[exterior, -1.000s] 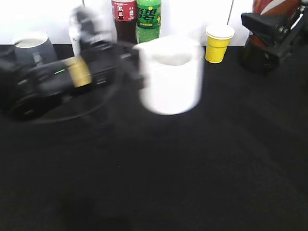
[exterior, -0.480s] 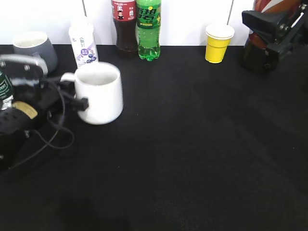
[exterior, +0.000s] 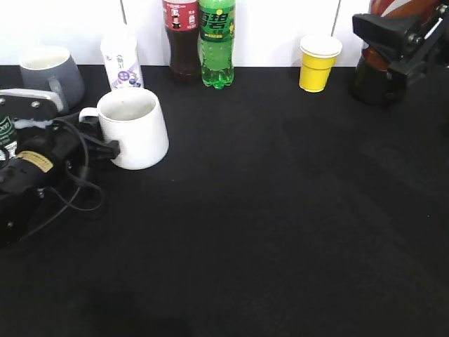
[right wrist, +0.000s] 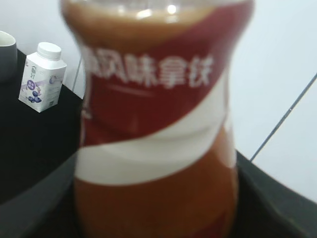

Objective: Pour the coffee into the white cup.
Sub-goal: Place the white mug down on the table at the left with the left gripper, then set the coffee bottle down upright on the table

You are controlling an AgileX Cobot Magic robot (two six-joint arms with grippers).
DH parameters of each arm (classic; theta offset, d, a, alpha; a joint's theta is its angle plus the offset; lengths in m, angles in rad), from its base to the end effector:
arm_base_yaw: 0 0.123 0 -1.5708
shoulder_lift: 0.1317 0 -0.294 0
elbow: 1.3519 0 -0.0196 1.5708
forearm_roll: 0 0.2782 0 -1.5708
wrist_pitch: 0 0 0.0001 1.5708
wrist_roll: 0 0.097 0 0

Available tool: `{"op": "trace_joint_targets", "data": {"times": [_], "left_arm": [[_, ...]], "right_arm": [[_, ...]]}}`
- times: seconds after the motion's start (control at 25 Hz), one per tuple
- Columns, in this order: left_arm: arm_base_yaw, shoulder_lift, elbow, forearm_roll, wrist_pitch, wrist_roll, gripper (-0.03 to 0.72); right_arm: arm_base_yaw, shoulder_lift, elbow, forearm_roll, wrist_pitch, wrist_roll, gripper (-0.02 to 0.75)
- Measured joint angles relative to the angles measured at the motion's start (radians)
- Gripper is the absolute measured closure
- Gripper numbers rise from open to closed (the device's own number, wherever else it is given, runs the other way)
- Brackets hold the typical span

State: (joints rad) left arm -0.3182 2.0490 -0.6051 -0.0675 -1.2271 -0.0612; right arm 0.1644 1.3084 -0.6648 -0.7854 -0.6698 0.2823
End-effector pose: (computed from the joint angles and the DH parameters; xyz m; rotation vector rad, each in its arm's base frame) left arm 0.3274 -0.1013 0.0836 0.1521 1.7001 -0.2459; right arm 0.2844 0.0903 0.2801 -0.7616 1.4249 0.1986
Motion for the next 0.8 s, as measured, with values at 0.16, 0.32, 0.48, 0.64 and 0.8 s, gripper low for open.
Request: {"op": "trace_joint_targets", "data": {"times": [0.16,0.32,0.48,0.64,0.8], "left_arm": [[0.0,-0.053,0.1,0.009,-0.017,0.0,0.312],[0.0,-0.153,0.205,0.024,0.013,0.0,0.312],[0.0,-0.33,0.32,0.129,0.015,0.0,0.312],[0.0,-0.49,0.342,0.176,0.015,0.0,0.312],[0.0,-0.588,0.341,0.21,0.09,0.0,0.312]], "right_arm": [[0.0,0.0,0.0,0.009,-0.011,0.0,0.22],[0.0,0.059,-0.001,0.189,-0.019,0.0,0.22],[0.0,0.238,-0.002,0.363,-0.052,-0.044,0.22],[0.0,0.462,-0.002,0.482,-0.195,-0.134,0.22],[-0.001,0.617,-0.002,0.637,-0.288,-0.175,0.22]]}}
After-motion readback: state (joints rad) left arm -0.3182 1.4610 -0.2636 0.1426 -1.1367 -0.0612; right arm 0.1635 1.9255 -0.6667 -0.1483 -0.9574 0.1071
